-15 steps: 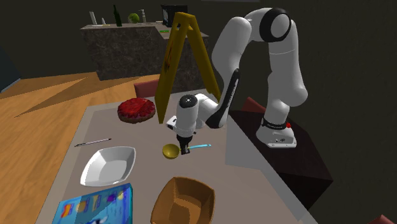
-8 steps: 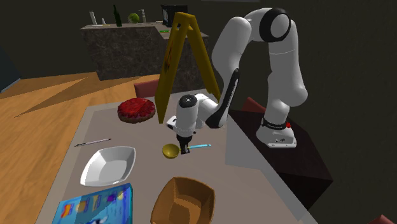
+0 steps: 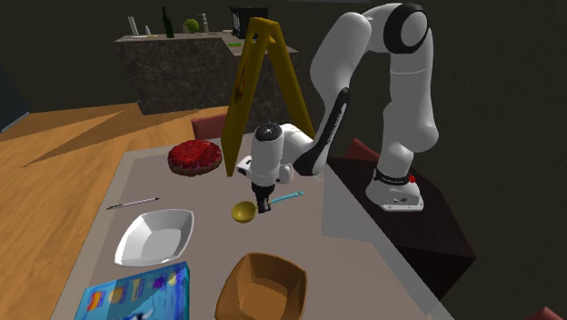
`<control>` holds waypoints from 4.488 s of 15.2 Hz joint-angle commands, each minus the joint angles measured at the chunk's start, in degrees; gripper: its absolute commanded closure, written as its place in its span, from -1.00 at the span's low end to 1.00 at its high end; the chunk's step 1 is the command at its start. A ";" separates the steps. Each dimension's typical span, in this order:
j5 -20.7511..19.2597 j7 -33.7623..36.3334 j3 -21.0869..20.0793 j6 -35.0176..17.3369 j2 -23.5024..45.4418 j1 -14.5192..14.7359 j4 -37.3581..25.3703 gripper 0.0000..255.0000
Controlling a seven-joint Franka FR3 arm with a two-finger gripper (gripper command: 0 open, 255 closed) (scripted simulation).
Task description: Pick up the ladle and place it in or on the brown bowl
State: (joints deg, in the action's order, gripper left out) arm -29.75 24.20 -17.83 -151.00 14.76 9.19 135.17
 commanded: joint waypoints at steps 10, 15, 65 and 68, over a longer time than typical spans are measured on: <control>8.59 -7.08 -3.12 6.51 -7.73 -1.76 -0.07 1.00; 11.95 -9.91 -3.79 9.75 -10.98 -2.02 -0.65 1.00; -2.75 23.03 -7.75 23.21 20.63 23.40 -35.22 -1.00; -1.99 22.57 -8.32 24.39 19.38 23.19 -35.23 -1.00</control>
State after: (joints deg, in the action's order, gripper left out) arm -32.10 47.04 -25.88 -127.11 34.82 32.57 99.83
